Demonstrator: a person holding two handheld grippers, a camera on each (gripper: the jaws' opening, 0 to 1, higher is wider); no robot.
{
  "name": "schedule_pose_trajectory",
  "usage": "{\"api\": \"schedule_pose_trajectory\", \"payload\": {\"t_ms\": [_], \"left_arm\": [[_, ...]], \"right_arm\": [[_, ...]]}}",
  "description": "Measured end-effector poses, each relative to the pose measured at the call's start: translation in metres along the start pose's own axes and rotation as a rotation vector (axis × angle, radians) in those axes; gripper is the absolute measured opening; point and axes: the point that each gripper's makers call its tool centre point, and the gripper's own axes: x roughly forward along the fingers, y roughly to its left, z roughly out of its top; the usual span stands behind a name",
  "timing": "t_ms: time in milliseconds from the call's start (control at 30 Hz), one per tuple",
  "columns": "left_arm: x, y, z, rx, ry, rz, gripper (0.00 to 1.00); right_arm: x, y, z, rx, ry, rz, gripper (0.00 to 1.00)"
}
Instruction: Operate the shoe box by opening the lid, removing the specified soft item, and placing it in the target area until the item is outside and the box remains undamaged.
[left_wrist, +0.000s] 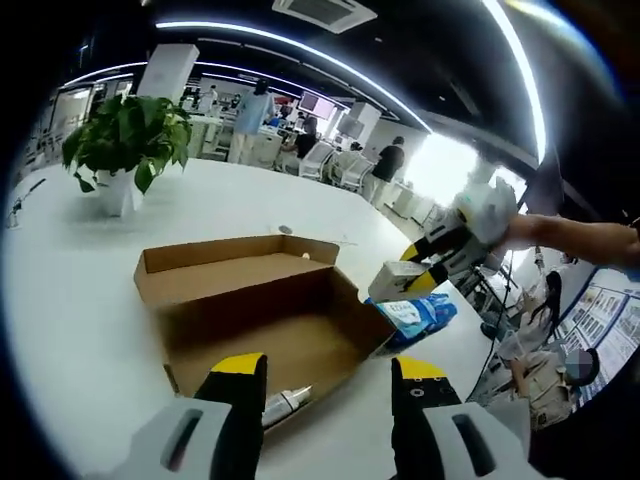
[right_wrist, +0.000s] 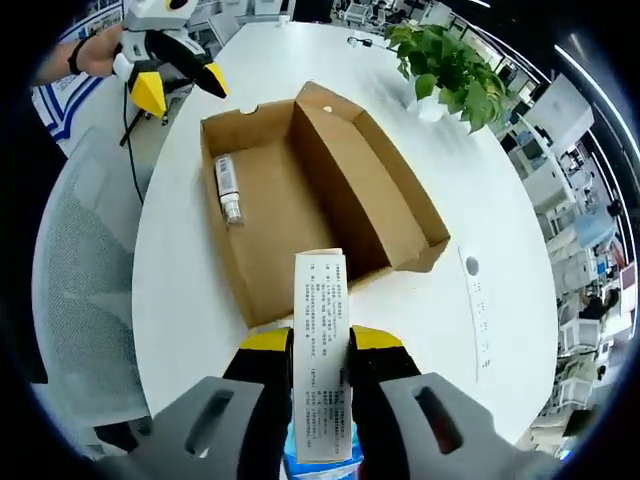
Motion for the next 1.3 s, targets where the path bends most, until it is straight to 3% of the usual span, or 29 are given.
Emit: {"api": "schedule_pose_trajectory", "payload": {"t_ms": [567,1300], "left_arm": [[0.030,-0.029,0.004,0.039,0.038,-0.041,0.51],[0.060,-0.065,-0.006,0.072,0.087,-0.065,0.51]], "right_arm": [[-0.018,0.006,-0.084,0.113,0.045,-0.025,0.19],[-0.049,0.020,-0.170,0.233,0.070,-0.064,0.19]]}}
